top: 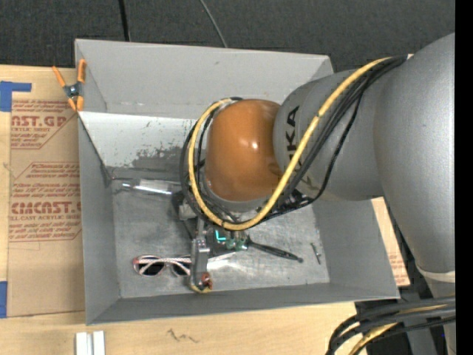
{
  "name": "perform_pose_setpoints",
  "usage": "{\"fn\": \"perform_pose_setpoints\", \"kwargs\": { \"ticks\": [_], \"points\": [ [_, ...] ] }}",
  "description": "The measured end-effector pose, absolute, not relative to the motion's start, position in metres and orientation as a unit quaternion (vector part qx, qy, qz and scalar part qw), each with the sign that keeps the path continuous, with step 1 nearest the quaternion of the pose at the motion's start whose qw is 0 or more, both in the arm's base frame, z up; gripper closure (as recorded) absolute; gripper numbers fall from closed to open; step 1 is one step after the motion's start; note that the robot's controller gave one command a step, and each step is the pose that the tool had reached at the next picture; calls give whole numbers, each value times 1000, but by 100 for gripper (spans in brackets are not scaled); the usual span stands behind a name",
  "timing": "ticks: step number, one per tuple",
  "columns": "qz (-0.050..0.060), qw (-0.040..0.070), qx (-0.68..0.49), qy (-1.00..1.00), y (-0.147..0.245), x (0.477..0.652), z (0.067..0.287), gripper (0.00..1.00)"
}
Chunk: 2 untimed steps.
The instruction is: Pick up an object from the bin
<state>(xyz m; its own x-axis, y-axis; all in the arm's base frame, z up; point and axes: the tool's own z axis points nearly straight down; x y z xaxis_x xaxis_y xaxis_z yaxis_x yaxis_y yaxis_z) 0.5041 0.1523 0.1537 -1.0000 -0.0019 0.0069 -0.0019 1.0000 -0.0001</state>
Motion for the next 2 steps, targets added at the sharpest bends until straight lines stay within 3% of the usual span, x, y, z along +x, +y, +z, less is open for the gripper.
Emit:
{"fn": "perform_pose_setpoints", "kwargs": {
  "ticks": [1, 2],
  "points": [
    [-1, 0, 0, -1000, 152, 506, 157, 0],
    [-1, -3, 41, -999, 155, 507, 71, 100]
  ]
}}
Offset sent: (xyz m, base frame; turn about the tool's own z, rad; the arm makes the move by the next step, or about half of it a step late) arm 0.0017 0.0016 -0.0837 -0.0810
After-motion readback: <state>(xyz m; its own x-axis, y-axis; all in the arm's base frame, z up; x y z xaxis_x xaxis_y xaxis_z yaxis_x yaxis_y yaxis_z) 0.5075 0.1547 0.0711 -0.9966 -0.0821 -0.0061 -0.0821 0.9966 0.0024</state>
